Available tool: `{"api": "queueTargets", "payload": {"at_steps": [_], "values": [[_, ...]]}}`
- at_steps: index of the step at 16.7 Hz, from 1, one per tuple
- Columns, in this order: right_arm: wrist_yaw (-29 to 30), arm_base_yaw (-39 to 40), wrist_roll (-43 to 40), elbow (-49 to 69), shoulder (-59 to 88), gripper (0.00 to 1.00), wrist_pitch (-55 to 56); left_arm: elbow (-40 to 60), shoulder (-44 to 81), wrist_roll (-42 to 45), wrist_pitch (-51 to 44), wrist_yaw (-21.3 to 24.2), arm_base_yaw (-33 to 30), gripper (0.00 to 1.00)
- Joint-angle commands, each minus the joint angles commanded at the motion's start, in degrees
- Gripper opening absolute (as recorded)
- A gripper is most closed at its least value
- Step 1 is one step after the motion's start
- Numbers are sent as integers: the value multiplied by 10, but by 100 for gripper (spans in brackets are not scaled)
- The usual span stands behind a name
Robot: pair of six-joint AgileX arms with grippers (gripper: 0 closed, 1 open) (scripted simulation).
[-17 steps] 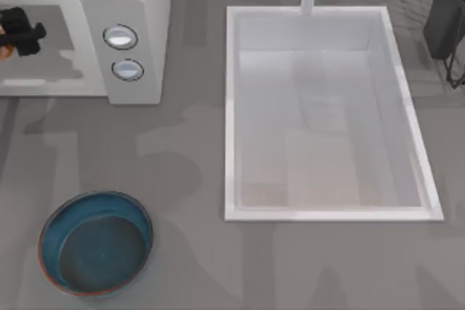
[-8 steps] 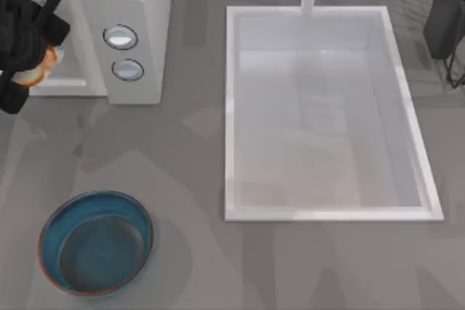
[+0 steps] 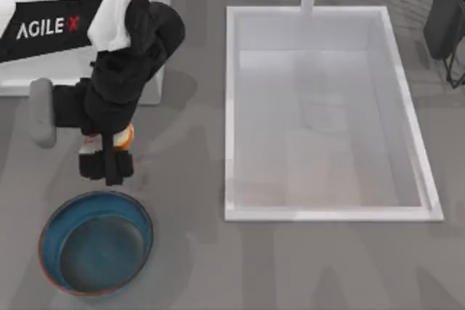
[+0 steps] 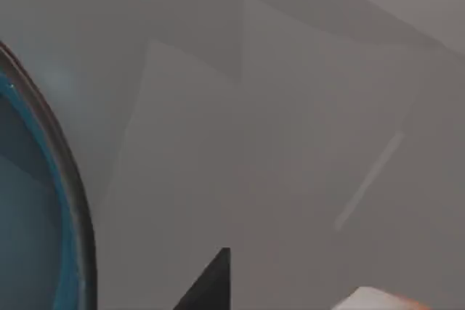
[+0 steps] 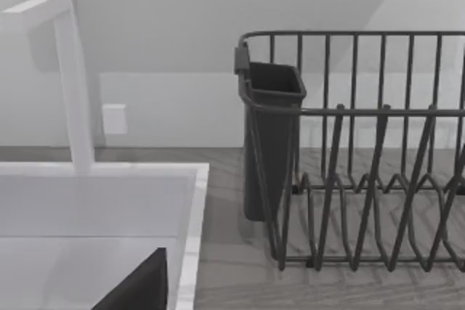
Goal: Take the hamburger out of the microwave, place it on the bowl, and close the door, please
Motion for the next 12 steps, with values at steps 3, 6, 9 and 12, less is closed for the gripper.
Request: {"api": "queueTargets", "payload": {"at_steps": [3,6,9,12], "values": [[0,0,0,0,0,100,0,13,43,-197,-157,-35,-66,0],[0,0,0,0,0,100,0,17,83,-344,-269,-62,-123,0],[0,0,0,0,0,100,0,15,112,-436,-329,-79,-164,0],[0,0,0,0,0,100,0,13,128,-474,-351,-86,-183,0]]}}
